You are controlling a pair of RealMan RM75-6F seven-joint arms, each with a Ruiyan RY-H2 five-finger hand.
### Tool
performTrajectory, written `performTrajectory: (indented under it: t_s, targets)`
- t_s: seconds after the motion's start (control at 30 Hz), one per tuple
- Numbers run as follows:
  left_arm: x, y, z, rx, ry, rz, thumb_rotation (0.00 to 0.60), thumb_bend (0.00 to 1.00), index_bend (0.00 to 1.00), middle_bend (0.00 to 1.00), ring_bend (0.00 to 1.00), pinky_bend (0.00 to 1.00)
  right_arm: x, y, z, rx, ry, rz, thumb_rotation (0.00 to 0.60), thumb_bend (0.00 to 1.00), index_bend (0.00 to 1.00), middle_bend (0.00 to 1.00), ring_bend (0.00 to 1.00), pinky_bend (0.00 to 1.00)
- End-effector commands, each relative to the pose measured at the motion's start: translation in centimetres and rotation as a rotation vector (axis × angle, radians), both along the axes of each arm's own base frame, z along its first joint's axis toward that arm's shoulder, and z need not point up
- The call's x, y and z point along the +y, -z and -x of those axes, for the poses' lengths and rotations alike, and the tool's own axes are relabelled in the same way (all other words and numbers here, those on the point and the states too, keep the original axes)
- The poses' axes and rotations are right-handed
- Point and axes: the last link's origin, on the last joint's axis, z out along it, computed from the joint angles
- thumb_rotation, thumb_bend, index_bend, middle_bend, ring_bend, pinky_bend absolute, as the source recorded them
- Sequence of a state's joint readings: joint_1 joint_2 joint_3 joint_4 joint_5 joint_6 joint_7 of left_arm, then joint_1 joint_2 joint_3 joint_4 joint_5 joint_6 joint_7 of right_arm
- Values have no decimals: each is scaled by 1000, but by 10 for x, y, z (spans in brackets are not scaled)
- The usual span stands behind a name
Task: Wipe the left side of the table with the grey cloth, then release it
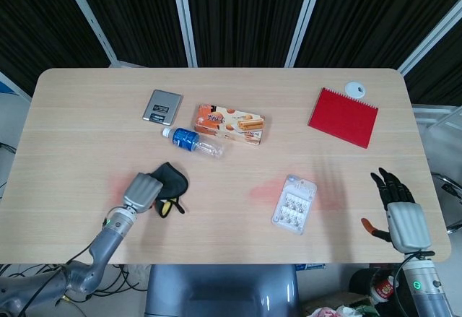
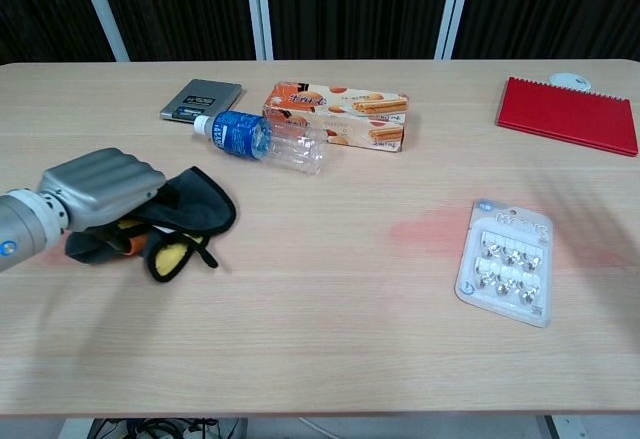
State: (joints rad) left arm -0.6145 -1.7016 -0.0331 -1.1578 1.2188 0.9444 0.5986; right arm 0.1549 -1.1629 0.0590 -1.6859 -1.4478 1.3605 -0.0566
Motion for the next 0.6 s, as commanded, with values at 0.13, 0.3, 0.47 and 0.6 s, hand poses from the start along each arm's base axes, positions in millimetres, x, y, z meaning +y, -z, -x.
performTrajectory:
  t_s: [0.13, 0.3, 0.47, 0.6]
  targets:
    - [11, -30, 49, 68, -102, -75, 600, 532, 718, 710, 638, 738, 1, 2, -1, 4, -3, -4, 600, 135, 0, 0, 0, 136]
    - [20, -50, 65, 78, -137, -127, 600, 532, 718, 710, 638, 738, 1, 3, -2, 7, -3, -5, 600, 135, 0, 0, 0, 136]
    - [31, -69, 60, 12, -137, -188, 600, 532, 718, 710, 638, 738, 1, 3, -2, 6, -1, -5, 600, 135, 0, 0, 0, 136]
    - [38, -75, 46, -46, -118, -212, 600, 532, 718, 709, 638, 738, 1, 3, -2, 3, 0, -4, 600, 135, 0, 0, 0, 136]
